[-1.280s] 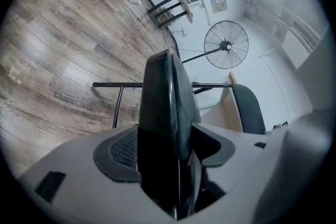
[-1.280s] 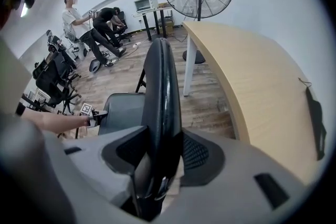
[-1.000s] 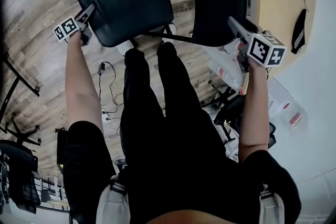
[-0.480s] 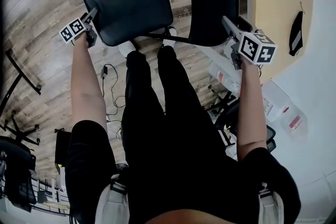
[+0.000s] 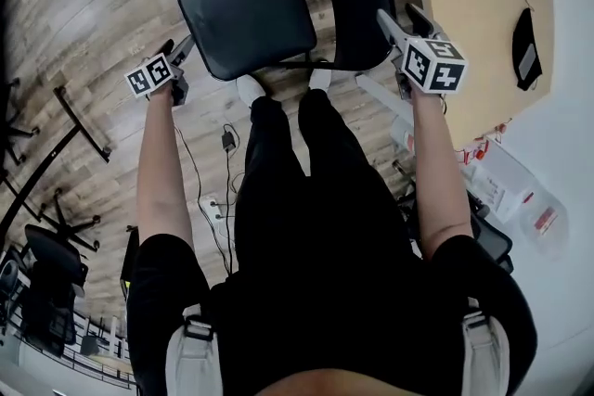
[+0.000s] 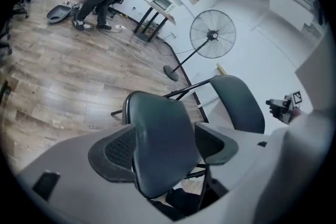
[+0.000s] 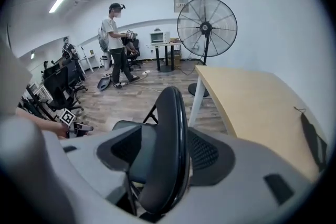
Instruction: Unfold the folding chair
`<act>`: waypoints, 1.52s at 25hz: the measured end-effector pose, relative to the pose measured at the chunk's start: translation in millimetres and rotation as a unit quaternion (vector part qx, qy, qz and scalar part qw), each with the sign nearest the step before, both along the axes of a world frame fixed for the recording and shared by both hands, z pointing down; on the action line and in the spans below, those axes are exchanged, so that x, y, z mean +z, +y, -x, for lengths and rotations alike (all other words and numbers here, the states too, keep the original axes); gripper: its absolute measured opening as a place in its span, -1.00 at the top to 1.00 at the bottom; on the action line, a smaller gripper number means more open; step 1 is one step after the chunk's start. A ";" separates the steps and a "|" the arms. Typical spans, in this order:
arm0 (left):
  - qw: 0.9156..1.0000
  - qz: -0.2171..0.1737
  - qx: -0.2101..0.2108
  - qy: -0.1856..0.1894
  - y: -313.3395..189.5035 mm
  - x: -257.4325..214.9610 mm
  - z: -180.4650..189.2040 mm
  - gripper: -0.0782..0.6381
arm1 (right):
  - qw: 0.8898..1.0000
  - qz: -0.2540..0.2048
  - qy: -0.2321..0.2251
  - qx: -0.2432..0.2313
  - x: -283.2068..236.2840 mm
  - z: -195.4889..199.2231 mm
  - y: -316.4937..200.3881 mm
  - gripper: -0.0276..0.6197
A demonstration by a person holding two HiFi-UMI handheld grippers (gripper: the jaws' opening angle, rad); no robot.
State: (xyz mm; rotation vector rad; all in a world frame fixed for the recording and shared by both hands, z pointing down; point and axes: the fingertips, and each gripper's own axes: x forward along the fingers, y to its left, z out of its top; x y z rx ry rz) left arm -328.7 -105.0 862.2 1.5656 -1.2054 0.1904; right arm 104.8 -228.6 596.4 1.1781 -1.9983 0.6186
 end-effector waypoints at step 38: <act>0.867 -0.450 0.066 -0.206 63.8 -611.6 -273.5 0.11 | 0.841 -0.237 -0.322 -0.366 -359.1 83.6 162.4 0.33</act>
